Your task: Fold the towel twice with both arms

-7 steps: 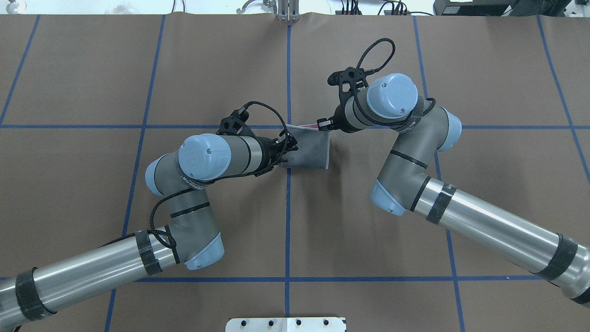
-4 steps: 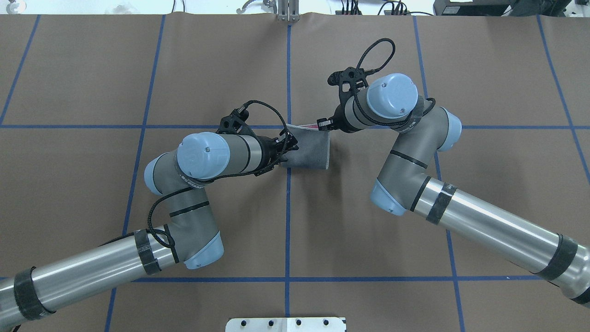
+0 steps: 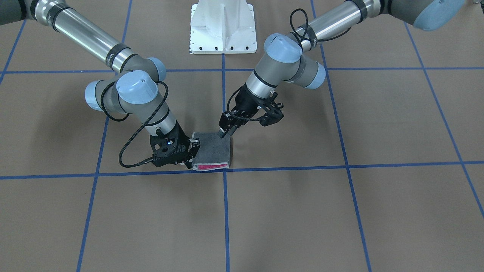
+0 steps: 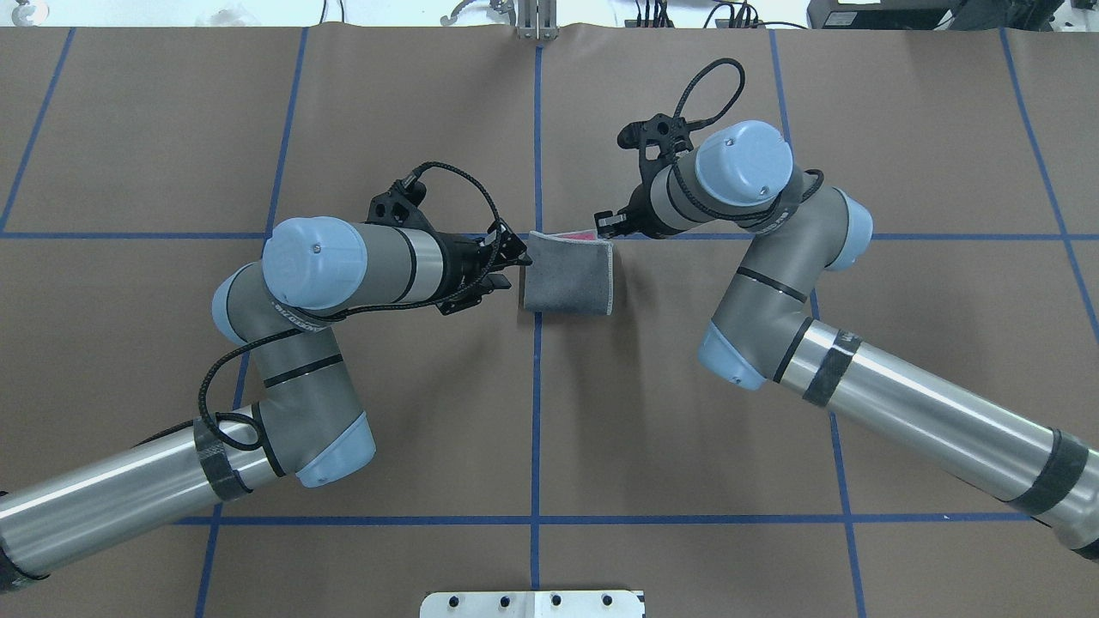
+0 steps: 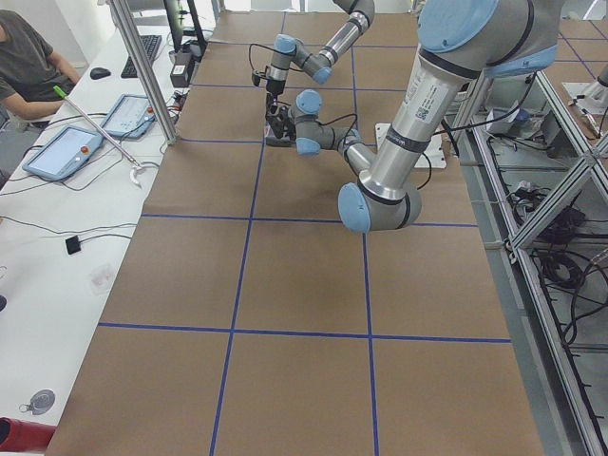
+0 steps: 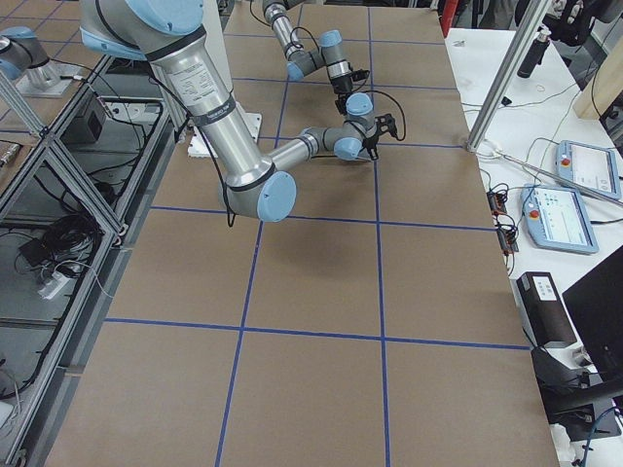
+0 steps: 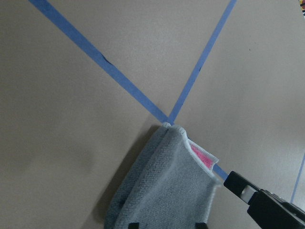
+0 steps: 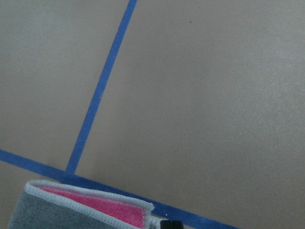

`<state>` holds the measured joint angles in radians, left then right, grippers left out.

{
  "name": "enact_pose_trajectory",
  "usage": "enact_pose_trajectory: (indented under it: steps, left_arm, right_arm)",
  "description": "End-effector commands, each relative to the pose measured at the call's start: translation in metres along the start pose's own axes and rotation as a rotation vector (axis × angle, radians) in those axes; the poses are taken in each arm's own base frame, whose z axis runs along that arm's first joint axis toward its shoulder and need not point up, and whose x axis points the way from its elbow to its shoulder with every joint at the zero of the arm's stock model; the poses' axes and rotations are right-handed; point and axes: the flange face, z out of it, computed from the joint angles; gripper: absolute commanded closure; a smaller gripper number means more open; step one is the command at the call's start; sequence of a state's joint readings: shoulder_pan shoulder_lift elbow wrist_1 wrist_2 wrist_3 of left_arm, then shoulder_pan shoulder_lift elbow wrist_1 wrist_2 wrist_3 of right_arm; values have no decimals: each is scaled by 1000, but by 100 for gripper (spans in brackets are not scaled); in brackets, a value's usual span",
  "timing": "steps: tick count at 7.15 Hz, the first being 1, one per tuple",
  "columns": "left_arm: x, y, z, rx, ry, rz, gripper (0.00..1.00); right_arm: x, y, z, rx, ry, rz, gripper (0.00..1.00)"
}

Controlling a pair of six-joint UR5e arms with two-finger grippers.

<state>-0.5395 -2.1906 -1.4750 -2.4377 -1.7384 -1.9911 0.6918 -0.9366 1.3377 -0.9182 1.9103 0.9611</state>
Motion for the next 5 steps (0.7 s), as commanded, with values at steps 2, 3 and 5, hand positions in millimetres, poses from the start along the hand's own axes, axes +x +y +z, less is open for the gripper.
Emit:
enact_pose_trajectory:
  steps: [2,3,5]
  left_arm:
    - [5,-12,-11,11,6,-4,50]
    - [7,-19,-15,16,9,-6,50]
    - [-6,-78,-64,-6,-17,-30,41]
  right_arm:
    - [96,12,-68,-85,-57,80,0]
    - [135,24,-91,-91,-47,116,0]
    - [201,50,-128,-69,13,208,0]
